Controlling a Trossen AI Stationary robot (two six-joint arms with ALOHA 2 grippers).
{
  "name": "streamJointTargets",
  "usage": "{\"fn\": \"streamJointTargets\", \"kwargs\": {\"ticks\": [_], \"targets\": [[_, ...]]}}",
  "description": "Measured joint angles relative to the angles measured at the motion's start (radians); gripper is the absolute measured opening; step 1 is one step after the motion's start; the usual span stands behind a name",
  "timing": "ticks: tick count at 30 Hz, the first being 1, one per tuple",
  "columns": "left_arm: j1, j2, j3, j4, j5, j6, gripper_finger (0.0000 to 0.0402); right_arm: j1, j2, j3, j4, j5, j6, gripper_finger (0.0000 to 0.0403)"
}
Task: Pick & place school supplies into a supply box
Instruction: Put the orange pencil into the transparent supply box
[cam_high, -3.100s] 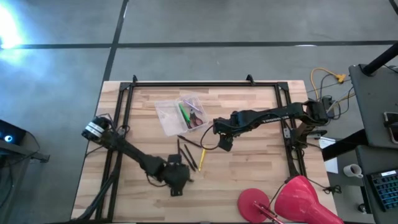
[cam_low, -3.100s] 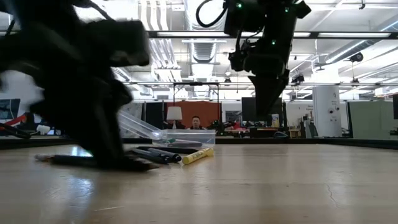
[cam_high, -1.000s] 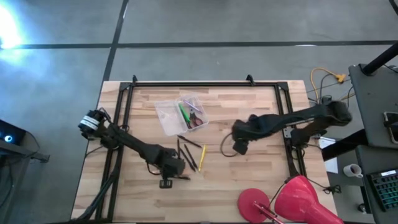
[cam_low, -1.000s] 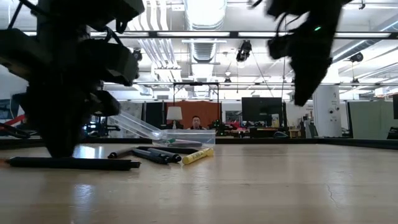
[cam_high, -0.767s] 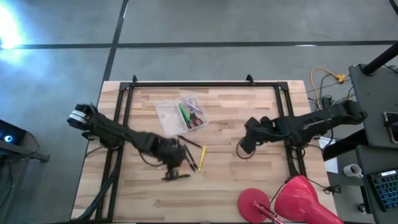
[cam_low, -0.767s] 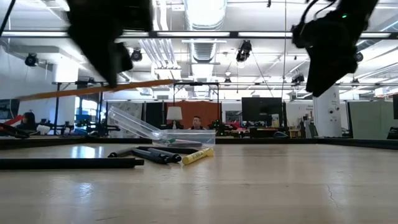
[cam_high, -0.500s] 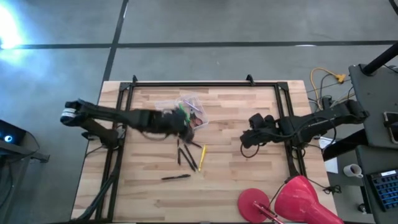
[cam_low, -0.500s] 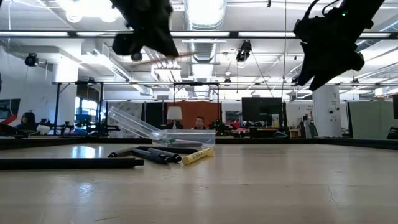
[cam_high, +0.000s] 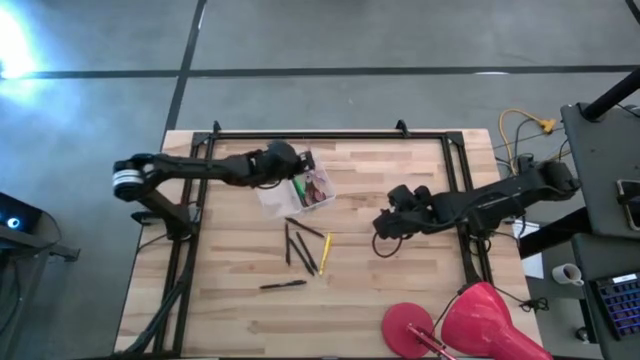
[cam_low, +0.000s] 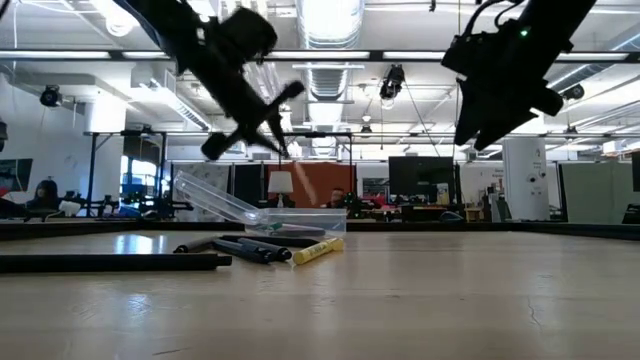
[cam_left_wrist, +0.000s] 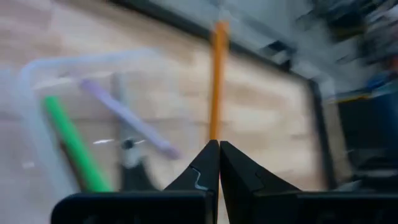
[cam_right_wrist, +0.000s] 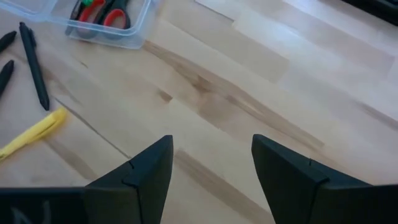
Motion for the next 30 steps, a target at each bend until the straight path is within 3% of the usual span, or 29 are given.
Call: {"fn": "streamJointTargets", "kwargs": {"ticks": [9, 17, 20, 24, 30], "targets": [[0.016, 0.117, 0.067, -0.097, 0.065, 0.150, 0.0001, 0.000, 0.106, 0.057, 0.006, -0.011, -0.051, 0.0209], [0.002, -0.009, 0.081, -0.142, 0.064, 0.416, 0.0000, -0.006, 0.117, 0.057, 0.008, -0.135, -0.107, 0.0209], [0.015, -0.010, 0.084, -0.038, 0.068, 0.540, 0.0000, -0.024, 0.118, 0.057, 0.011, -0.134, -0.122, 0.0209], [0.040, 0.047, 0.088, 0.039, 0.134, 0.766, 0.0000, -0.070, 0.117, 0.057, 0.017, -0.134, -0.139, 0.0209], [0.043, 0.166, 0.127, -0.065, 0.174, 0.874, 0.0000, -0.090, 0.115, 0.068, 0.018, -0.139, -0.136, 0.0209]]}}
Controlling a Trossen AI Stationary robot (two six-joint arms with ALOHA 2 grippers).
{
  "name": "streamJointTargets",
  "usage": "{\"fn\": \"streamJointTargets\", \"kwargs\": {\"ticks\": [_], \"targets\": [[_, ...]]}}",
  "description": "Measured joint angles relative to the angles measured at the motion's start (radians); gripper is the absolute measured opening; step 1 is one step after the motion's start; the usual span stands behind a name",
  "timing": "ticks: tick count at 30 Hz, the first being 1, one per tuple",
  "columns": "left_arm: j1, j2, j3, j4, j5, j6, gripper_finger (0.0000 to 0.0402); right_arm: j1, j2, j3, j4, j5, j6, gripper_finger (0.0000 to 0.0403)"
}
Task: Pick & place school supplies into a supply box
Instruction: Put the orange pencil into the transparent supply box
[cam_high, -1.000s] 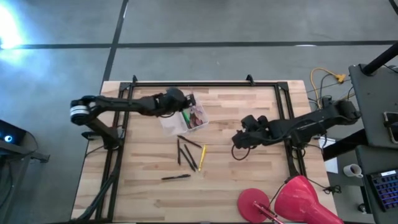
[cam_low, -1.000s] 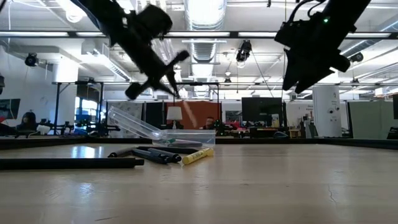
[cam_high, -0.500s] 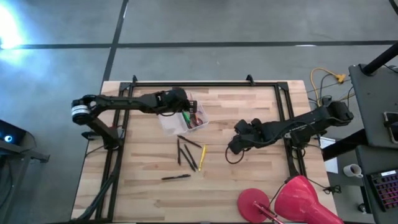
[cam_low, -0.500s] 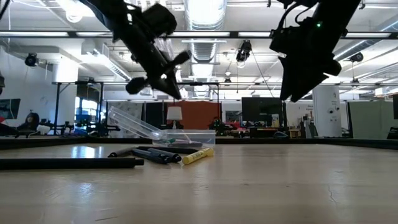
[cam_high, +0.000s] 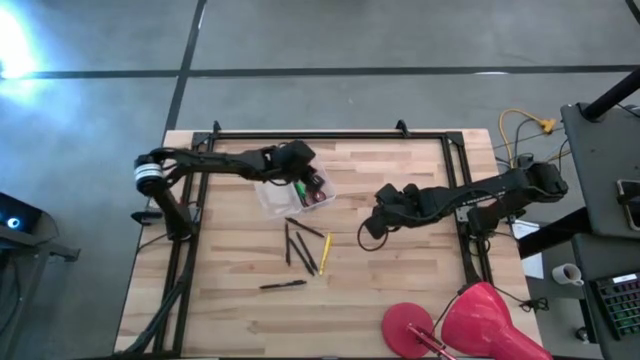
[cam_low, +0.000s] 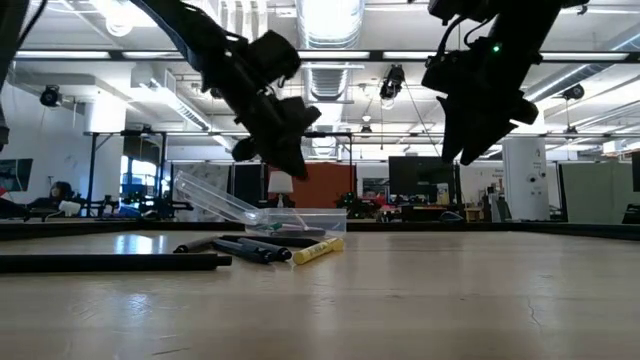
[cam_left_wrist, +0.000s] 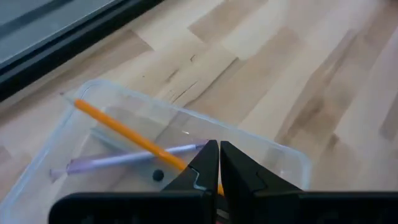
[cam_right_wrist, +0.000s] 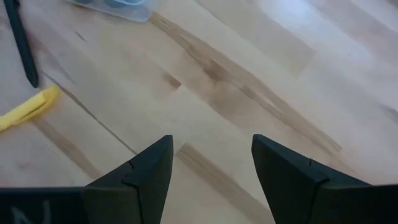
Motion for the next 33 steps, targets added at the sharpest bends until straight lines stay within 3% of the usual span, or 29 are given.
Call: {"fn": "streamJointTargets", "kwargs": {"ticks": [4, 10, 18, 22, 28, 30, 33], "targets": [[0.001, 0.086, 0.091, -0.071, -0.008, 0.050, 0.0000, 0.000, -0.003, 0.002, -0.002, -0.005, 0.024, 0.0209], [0.027, 0.271, 0.381, -0.469, -0.096, 0.114, 0.0000, 0.000, -0.003, 0.002, -0.002, -0.018, 0.051, 0.0209], [0.039, 0.454, 0.678, -0.775, -0.099, 0.150, 0.0000, 0.000, -0.003, 0.001, -0.006, -0.024, 0.054, 0.0209], [0.040, 0.469, 0.695, -0.870, -0.088, 0.152, 0.0000, 0.000, -0.003, 0.001, -0.012, -0.024, 0.060, 0.0209], [0.032, 0.440, 0.621, -0.932, -0.082, 0.137, 0.0000, 0.000, -0.004, 0.000, -0.012, -0.021, 0.045, 0.0209], [0.022, 0.404, 0.617, -0.889, -0.085, 0.125, 0.0000, 0.000, -0.004, 0.000, -0.012, -0.021, 0.044, 0.0209], [0.007, 0.342, 0.615, -0.700, -0.087, 0.128, 0.0000, 0.000, -0.004, 0.000, -0.012, -0.021, 0.037, 0.0209]]}}
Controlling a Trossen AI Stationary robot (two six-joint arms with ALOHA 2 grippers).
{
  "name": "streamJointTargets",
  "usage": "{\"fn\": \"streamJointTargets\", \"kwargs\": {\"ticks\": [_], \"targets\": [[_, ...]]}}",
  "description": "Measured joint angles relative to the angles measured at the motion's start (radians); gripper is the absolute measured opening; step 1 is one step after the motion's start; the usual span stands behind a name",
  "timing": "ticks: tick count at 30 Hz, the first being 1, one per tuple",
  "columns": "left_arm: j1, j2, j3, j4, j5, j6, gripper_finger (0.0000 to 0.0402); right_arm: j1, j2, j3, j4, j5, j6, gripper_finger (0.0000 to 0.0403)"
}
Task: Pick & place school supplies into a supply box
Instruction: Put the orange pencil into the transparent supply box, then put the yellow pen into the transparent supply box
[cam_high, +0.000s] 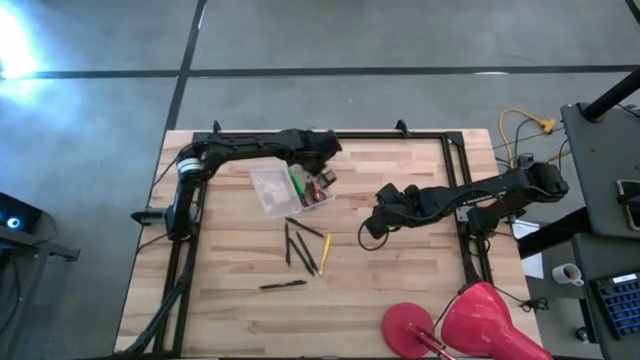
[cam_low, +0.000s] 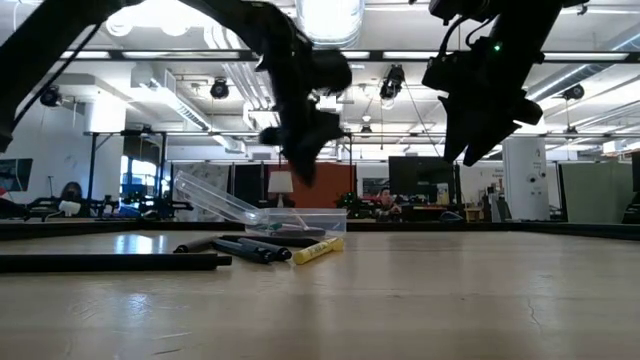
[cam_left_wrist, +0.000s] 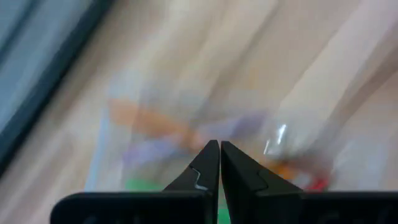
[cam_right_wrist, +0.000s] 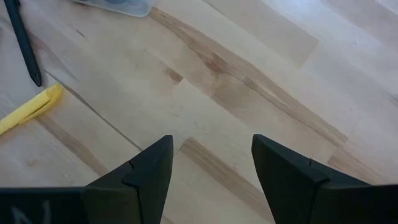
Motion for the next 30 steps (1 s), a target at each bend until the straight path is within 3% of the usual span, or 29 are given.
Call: {"fn": "streamJointTargets", "kwargs": {"ticks": [3, 9, 17, 25, 30], "targets": [[0.002, -0.012, -0.003, 0.145, 0.001, 0.037, 0.0000, 0.000, 0.000, -0.001, 0.000, -0.001, 0.000, 0.0209], [0.040, 0.025, -0.030, 0.102, 0.013, 0.037, 0.0000, 0.000, 0.000, -0.001, 0.000, -0.032, 0.012, 0.0209], [0.054, 0.024, -0.174, 0.193, 0.015, 0.038, 0.0000, 0.002, 0.000, -0.002, -0.002, -0.034, 0.014, 0.0209], [0.045, 0.009, -0.241, 0.000, 0.016, -0.028, 0.0000, 0.002, -0.001, -0.002, -0.004, -0.033, 0.016, 0.0209], [0.007, -0.062, -0.230, 0.050, 0.015, -0.032, 0.0000, -0.002, -0.001, -0.002, -0.001, -0.026, 0.015, 0.0209]]}}
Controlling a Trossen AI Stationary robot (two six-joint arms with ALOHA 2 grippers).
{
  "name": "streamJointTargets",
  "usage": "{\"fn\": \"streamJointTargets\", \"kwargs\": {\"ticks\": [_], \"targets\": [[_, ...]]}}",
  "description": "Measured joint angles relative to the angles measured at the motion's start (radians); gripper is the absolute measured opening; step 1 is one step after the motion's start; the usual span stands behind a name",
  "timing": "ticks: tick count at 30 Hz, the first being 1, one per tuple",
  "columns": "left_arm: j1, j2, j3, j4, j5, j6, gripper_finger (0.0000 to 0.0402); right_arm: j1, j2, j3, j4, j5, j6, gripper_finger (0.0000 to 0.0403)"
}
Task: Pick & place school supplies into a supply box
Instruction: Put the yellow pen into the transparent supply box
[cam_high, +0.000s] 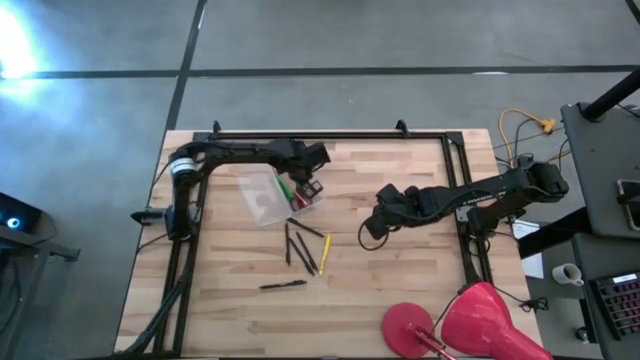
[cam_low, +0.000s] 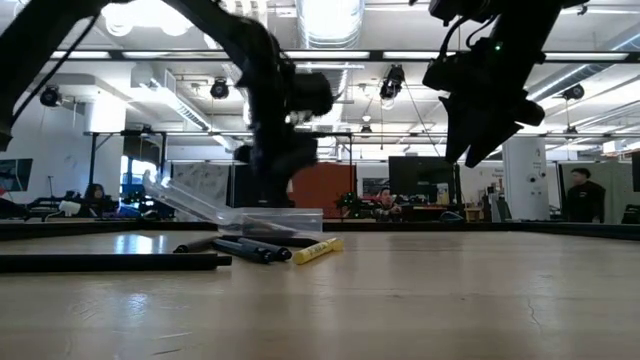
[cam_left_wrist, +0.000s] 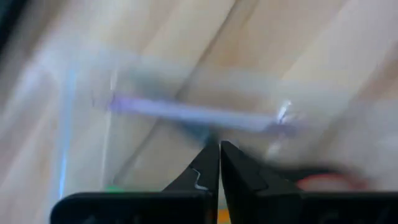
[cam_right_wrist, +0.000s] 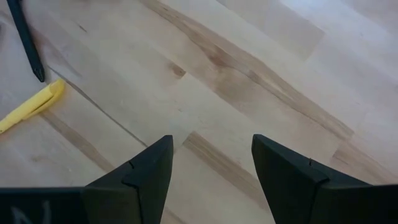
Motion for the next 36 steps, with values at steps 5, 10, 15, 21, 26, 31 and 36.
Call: {"fn": "streamJointTargets", "kwargs": {"ticks": [5, 10, 15, 21, 26, 31, 36], "targets": [[-0.024, -0.082, 0.000, 0.178, -0.005, 0.000, 0.0000, -0.006, 0.000, 0.000, 0.002, 0.000, -0.003, 0.0209], [-0.028, -0.153, -0.006, 0.107, -0.135, -0.021, 0.0000, -0.005, 0.000, 0.000, 0.002, 0.000, 0.000, 0.0209], [-0.026, -0.165, -0.076, 0.009, -0.175, -0.061, 0.0000, -0.005, 0.000, 0.000, 0.003, 0.000, 0.000, 0.0209], [-0.033, -0.158, -0.214, 0.007, -0.167, -0.059, 0.0000, -0.005, 0.000, -0.002, 0.003, 0.000, -0.003, 0.0209], [-0.033, -0.158, -0.273, 0.014, -0.167, -0.060, 0.0000, -0.005, 0.000, -0.002, 0.003, 0.000, -0.003, 0.0209], [-0.056, -0.161, -0.243, 0.023, -0.166, -0.081, 0.0000, -0.005, 0.000, -0.002, 0.003, -0.019, -0.003, 0.0209], [-0.134, -0.188, -0.162, 0.024, -0.144, -0.035, 0.0000, -0.009, 0.007, -0.003, 0.033, -0.209, -0.101, 0.0209]]}}
